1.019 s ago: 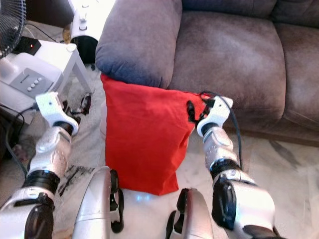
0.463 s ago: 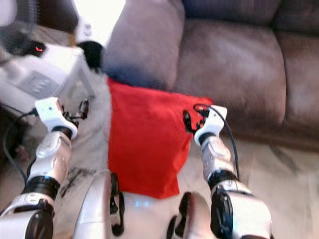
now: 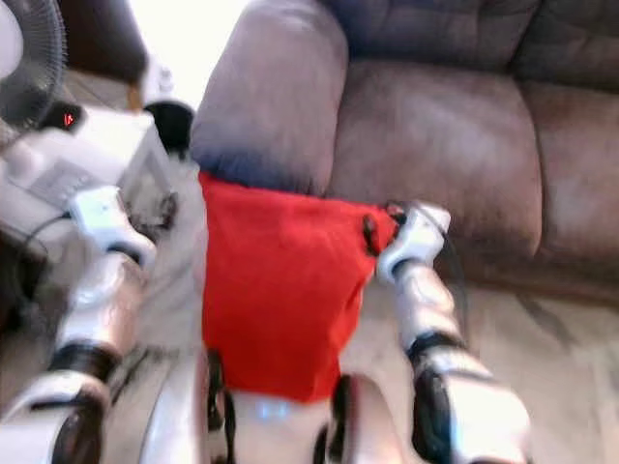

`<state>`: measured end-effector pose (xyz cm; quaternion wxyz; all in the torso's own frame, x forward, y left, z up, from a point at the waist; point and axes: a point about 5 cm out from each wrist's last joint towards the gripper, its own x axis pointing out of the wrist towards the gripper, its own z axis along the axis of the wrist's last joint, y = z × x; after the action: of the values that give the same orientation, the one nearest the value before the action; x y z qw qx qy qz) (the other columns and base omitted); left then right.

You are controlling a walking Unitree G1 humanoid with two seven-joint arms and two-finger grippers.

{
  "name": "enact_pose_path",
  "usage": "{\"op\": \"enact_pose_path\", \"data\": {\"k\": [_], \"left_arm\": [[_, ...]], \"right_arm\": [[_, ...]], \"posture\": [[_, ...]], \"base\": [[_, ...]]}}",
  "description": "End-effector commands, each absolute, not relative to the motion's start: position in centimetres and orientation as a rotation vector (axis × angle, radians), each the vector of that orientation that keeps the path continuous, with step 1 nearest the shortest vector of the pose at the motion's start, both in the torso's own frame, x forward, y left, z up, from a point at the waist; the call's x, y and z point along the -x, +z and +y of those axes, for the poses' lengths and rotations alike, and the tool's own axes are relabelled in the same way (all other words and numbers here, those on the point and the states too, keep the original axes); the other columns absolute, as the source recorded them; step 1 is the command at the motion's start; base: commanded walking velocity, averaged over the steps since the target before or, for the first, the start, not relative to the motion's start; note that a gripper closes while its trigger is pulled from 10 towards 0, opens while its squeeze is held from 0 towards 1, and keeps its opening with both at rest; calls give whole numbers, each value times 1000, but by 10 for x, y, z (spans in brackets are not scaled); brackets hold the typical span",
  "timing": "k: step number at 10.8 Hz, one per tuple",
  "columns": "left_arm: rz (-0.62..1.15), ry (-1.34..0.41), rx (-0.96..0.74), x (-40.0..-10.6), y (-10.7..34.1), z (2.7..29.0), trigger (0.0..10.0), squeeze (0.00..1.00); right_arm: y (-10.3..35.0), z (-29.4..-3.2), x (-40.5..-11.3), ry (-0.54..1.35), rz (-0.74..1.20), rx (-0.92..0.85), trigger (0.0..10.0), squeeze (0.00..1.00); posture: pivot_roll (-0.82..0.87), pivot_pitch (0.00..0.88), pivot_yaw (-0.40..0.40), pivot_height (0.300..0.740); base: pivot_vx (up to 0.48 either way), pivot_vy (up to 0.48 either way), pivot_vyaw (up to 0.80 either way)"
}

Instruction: Move the pillow to the sofa from floor

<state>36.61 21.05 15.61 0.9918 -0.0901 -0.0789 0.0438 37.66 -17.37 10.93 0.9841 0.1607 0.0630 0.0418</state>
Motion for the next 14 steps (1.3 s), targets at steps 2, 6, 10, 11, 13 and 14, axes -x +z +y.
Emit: {"op": "enact_pose_path", "data": {"k": [2,6,10,11,13,14], "left_arm": [[-146,77,173,-363,152,207,10000,0],[-145,88,177,-362,152,210,10000,0],[-140,85,178,-362,151,210,10000,0],[-139,84,179,-362,151,210,10000,0],[-134,80,177,-362,150,209,10000,0],[-132,80,178,-362,150,209,10000,0]], "right_arm": [[99,-182,-371,51,162,-321,10000,0],[99,-181,-371,49,165,-325,10000,0],[97,-181,-369,60,163,-295,10000,0],[95,-183,-368,43,170,-312,10000,0],[93,-184,-367,36,177,-321,10000,0],[93,-184,-367,36,178,-321,10000,0]], "posture": [[150,254,-53,594],[153,260,-55,594],[151,268,-51,594],[153,269,-51,594],[153,272,-49,594],[152,273,-48,594]], "base": [[0,0,0],[0,0,0],[0,0,180],[0,0,0],[0,0,0],[0,0,0]]}}
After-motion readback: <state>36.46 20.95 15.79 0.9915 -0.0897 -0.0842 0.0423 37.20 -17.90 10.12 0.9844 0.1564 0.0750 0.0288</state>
